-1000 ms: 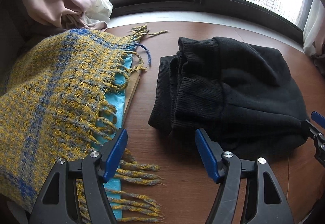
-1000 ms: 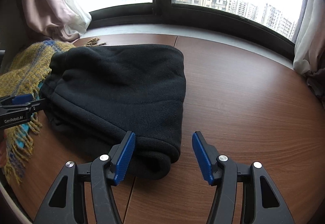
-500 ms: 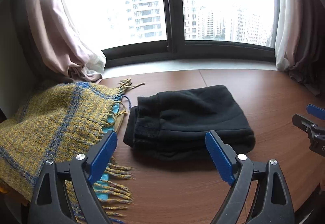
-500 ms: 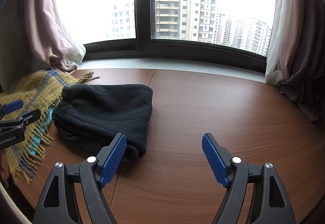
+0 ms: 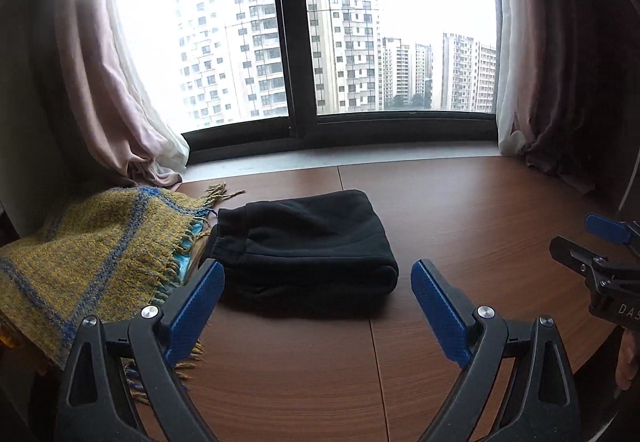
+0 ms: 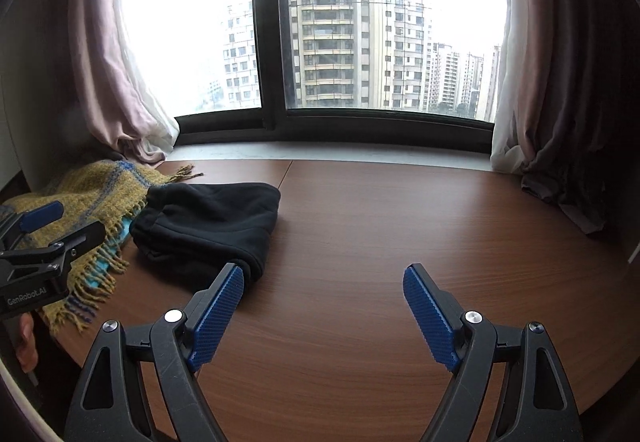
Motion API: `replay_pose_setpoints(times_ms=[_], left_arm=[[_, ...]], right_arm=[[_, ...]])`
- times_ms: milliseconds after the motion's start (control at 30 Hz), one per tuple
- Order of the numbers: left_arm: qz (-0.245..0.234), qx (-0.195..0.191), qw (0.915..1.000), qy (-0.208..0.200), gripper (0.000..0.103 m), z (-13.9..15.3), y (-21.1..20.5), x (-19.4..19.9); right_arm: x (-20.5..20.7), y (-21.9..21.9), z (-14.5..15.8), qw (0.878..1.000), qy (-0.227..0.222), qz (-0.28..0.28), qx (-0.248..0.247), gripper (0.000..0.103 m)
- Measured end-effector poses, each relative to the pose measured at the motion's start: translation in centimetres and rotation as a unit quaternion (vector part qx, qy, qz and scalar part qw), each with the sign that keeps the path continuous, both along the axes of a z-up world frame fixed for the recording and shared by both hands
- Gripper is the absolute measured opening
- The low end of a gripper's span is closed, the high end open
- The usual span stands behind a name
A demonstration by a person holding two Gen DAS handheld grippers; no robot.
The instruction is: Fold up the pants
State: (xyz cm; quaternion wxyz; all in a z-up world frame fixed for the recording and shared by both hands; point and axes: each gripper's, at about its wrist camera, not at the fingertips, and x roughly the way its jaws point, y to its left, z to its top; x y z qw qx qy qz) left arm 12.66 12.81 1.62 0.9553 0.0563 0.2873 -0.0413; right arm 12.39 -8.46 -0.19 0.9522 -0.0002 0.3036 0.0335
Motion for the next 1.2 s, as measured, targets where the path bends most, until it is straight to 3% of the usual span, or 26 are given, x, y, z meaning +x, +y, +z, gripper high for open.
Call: replay_pose_setpoints(times_ms=[567, 1200], left_arm=[[0.011, -0.003, 0.9999, -0.008, 0.096, -0.2, -2.4, -8.1], [0.005, -0.011, 0.9998, -0.014, 0.098, 0.2, -3.7, -12.7]], right_arm=[[-7.7, -2.6, 0.8, 1.000, -0.025, 0.010, 0.003, 0.083], [-12.6, -3.9, 1.1, 0.999, -0.036, 0.005, -0.001, 0.083]])
